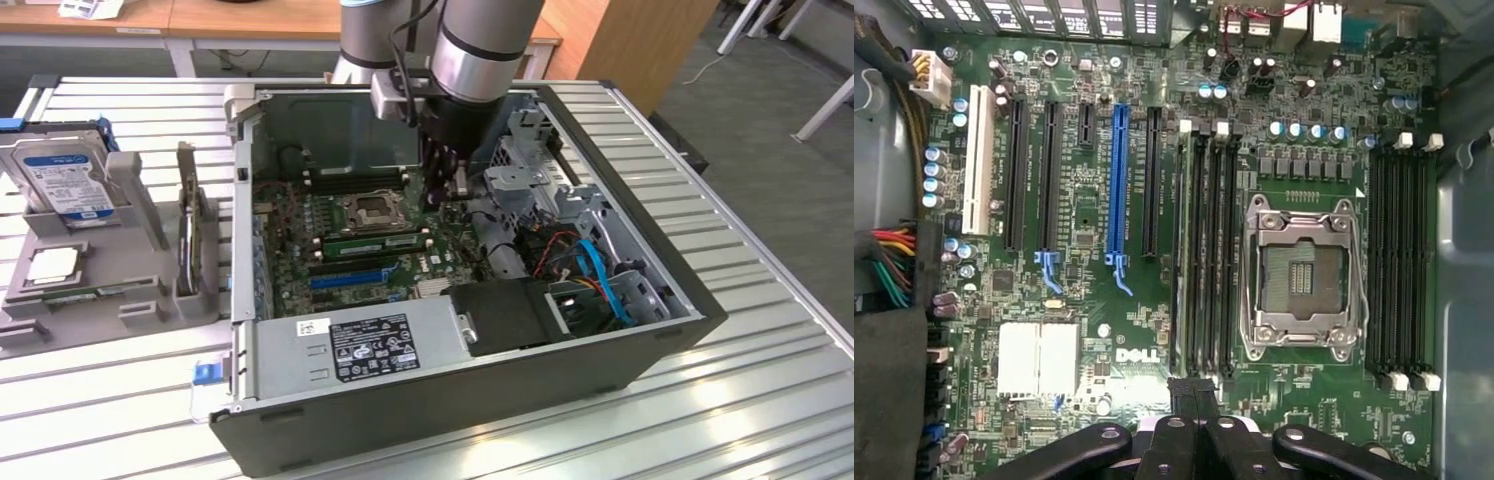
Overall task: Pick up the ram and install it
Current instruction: 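Press down the ram until it locks into place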
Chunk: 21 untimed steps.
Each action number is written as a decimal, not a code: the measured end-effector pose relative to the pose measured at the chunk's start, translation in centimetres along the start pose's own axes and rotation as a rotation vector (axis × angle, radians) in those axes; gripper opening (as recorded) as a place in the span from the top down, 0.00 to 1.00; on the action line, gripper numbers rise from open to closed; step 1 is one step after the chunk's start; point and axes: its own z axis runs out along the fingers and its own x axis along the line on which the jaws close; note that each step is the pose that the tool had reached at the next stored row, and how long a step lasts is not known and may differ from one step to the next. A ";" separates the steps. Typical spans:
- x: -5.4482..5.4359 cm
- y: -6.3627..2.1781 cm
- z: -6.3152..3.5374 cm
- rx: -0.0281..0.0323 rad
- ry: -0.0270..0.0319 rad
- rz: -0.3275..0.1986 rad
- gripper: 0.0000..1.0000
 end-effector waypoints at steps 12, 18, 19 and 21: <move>0.1 -0.04 0.97 0.0000 0.0000 0.000 0.90; 0.1 -0.07 1.43 0.0000 0.0000 0.000 0.90; 0.1 -0.07 1.51 0.0000 -0.0001 0.000 0.90; 0.1 -0.08 1.66 0.0000 0.0000 0.000 0.90</move>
